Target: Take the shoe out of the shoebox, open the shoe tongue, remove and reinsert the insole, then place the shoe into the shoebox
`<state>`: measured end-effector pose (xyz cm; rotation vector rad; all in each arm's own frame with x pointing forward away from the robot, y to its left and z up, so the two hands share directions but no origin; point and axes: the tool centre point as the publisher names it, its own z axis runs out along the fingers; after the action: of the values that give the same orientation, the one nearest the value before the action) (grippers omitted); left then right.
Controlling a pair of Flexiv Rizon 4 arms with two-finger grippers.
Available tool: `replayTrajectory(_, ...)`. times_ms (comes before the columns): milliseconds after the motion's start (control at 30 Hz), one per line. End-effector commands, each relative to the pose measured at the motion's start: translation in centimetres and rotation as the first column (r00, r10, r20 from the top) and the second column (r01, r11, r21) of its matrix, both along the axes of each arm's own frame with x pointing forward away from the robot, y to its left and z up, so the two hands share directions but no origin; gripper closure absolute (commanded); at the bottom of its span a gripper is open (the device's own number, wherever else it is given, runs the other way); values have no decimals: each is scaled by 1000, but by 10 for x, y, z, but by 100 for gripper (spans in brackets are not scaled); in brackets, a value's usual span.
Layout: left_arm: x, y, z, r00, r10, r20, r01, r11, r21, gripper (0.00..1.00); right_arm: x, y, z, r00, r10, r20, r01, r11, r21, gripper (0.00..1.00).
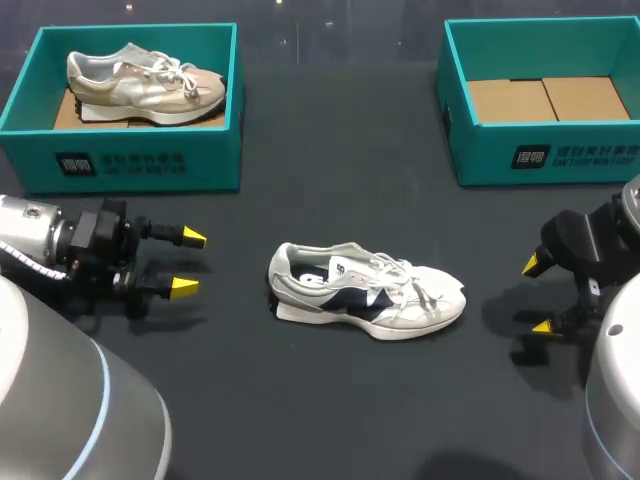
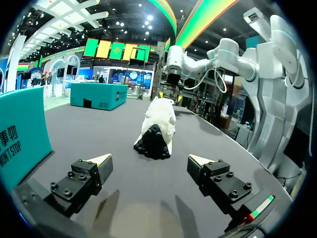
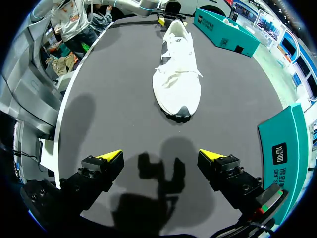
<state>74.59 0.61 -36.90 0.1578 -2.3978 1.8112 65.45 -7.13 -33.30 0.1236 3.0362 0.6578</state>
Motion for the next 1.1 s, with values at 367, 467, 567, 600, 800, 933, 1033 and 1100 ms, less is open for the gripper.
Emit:
replayTrajectory(367,4,-15,-16,998,-15,59,15,1000,-11,0,-2,0,1,1000,-1,2,1,1000,-2,0)
replayTrajectory(467,-3,-27,-16,997,-77,25,78,997,-23,0,-2,0,1,1000,-1,2,1,1000,-2,0)
replayTrajectory(567,-5,-31,-15,995,-99,12,99,995,-25,0,-2,0,1,1000,-1,2,1,1000,-2,0)
replayTrajectory(600,-5,-31,-15,995,-99,12,99,995,-25,0,-2,0,1,1000,-1,2,1,1000,-2,0)
replayTrajectory(800,-5,-31,-15,995,-99,12,99,995,-25,0,-2,0,1,1000,-1,2,1,1000,-2,0)
replayTrajectory(933,-5,-33,-18,995,-99,28,99,995,-26,0,-2,0,1,1000,-1,2,1,1000,-2,0)
replayTrajectory(1033,-3,-42,-21,996,-68,51,70,996,-48,0,-2,0,1,1000,-1,2,1,1000,-2,0)
replayTrajectory(1100,-3,-49,-23,997,-43,63,47,997,-57,0,-2,0,1,1000,-1,2,1,1000,-2,0)
